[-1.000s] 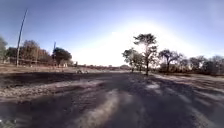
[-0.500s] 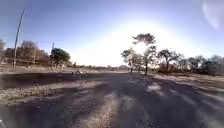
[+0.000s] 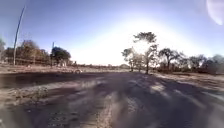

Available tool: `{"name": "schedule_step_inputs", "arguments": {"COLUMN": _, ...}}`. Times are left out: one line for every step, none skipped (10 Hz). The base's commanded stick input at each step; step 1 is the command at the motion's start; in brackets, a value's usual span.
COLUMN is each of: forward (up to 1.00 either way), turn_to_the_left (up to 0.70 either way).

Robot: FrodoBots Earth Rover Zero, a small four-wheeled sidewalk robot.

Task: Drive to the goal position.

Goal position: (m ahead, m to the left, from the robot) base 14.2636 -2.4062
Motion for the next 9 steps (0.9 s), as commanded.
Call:
{"name": "schedule_step_inputs", "arguments": {"forward": 0.50, "turn_to_the_left": 0.00}}
{"name": "schedule_step_inputs", "arguments": {"forward": 0.50, "turn_to_the_left": 0.00}}
{"name": "schedule_step_inputs", "arguments": {"forward": 0.50, "turn_to_the_left": 0.00}}
{"name": "schedule_step_inputs", "arguments": {"forward": 0.50, "turn_to_the_left": 0.00}}
{"name": "schedule_step_inputs", "arguments": {"forward": 0.50, "turn_to_the_left": 0.00}}
{"name": "schedule_step_inputs", "arguments": {"forward": 0.50, "turn_to_the_left": 0.00}}
{"name": "schedule_step_inputs", "arguments": {"forward": 0.50, "turn_to_the_left": 0.00}}
{"name": "schedule_step_inputs", "arguments": {"forward": 0.50, "turn_to_the_left": 0.00}}
{"name": "schedule_step_inputs", "arguments": {"forward": 0.50, "turn_to_the_left": 0.00}}
